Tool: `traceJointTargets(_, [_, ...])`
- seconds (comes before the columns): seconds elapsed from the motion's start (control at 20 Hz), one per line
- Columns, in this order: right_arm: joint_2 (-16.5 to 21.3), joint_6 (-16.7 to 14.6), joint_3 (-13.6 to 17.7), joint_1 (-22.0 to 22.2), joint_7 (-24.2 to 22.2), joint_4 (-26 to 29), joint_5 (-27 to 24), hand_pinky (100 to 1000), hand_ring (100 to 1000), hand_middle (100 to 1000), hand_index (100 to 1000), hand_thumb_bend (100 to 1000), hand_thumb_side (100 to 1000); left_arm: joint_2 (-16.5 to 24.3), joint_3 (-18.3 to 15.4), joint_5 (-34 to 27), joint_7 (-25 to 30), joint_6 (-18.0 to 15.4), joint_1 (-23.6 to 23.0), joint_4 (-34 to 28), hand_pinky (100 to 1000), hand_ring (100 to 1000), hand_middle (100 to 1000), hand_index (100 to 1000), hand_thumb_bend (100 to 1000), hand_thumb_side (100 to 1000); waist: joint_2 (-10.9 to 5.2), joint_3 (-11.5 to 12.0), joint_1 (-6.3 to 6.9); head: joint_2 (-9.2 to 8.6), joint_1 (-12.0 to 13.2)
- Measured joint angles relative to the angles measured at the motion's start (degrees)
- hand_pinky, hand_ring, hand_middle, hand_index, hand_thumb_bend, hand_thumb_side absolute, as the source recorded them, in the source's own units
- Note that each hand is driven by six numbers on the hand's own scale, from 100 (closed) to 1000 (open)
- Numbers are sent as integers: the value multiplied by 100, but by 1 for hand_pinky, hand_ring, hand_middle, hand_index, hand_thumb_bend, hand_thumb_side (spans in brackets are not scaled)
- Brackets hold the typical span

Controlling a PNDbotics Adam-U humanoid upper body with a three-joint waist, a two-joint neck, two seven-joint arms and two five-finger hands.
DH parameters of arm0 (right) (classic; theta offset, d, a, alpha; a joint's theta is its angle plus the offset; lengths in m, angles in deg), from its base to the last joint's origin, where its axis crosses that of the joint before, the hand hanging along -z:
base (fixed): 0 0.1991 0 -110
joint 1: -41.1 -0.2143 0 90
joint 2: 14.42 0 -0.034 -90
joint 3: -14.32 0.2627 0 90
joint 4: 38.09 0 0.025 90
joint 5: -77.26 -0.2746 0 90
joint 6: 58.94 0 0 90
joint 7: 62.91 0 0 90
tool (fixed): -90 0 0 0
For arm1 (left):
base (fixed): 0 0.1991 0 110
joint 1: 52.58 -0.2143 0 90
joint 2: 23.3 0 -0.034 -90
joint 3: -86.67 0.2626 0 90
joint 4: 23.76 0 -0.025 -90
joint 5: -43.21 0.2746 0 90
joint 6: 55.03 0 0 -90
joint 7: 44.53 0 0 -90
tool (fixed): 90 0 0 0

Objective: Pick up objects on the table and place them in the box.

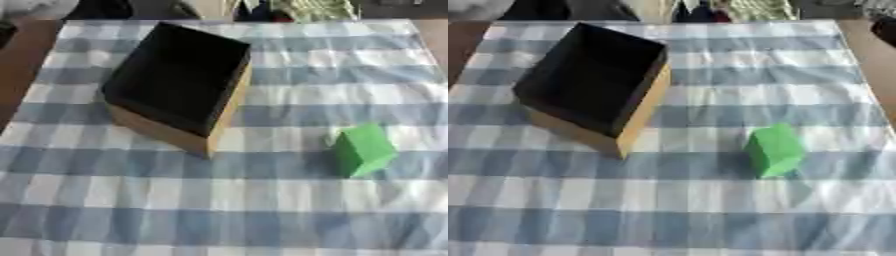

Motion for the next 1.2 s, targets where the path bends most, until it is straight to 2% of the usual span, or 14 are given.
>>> traceJointTargets(0.05, [11,17,0,0,-41,0,36,853,818,799,853,100,321,0,0,0,0,0,0,0,628,691,573,726,262,398,0,-2,0,-4,3])
traceJointTargets(0.1, [49,47,-9,0,-104,0,66,853,818,799,853,100,318,0,0,0,1,1,0,0,628,691,573,726,262,398,0,-5,-2,-13,4])
traceJointTargets(0.25, [332,236,-151,-19,-446,0,133,862,831,809,857,100,219,0,1,0,11,11,0,0,628,691,573,726,261,398,-1,-7,-13,-14,7])
traceJointTargets(0.3, [483,325,-235,-34,-639,0,142,863,832,810,858,100,212,0,2,0,16,15,-1,0,628,691,573,726,261,398,-4,-6,-24,-14,7])
traceJointTargets(0.35, [619,401,-311,-41,-827,0,142,869,841,818,862,100,149,1,3,0,21,18,-3,0,628,691,573,726,261,398,-9,-4,-38,-14,8])
traceJointTargets(0.45, [893,548,-465,-101,-1254,0,134,881,858,833,871,100,100,3,6,0,31,26,-4,0,628,691,573,726,261,398,-22,2,-61,-14,6])
traceJointTargets(0.6, [1227,683,-658,-230,-1989,0,102,900,887,851,890,100,100,5,19,0,44,35,-4,0,628,691,573,726,260,398,-29,14,-85,-14,-1])
traceJointTargets(0.8, [1494,694,-822,-406,-2956,1,100,918,915,869,916,100,100,8,22,0,54,41,-4,0,627,691,573,725,256,399,-30,35,-112,-14,-8])
traceJointTargets(0.95, [1643,643,-900,-494,-3510,2,188,931,939,882,939,220,100,9,23,0,62,48,-4,0,627,691,572,725,252,399,-31,43,-130,-14,-14])
traceJointTargets(1.05, [1717,624,-959,-526,-3816,2,282,941,949,891,951,263,100,19,24,0,70,53,-4,0,627,691,572,725,251,398,-32,51,-140,-14,-25])
traceJointTargets(1.2, [1782,630,-1052,-563,-4224,3,400,967,971,917,989,281,100,53,26,0,81,48,-4,0,627,691,572,725,246,397,-33,63,-145,-14,-46])
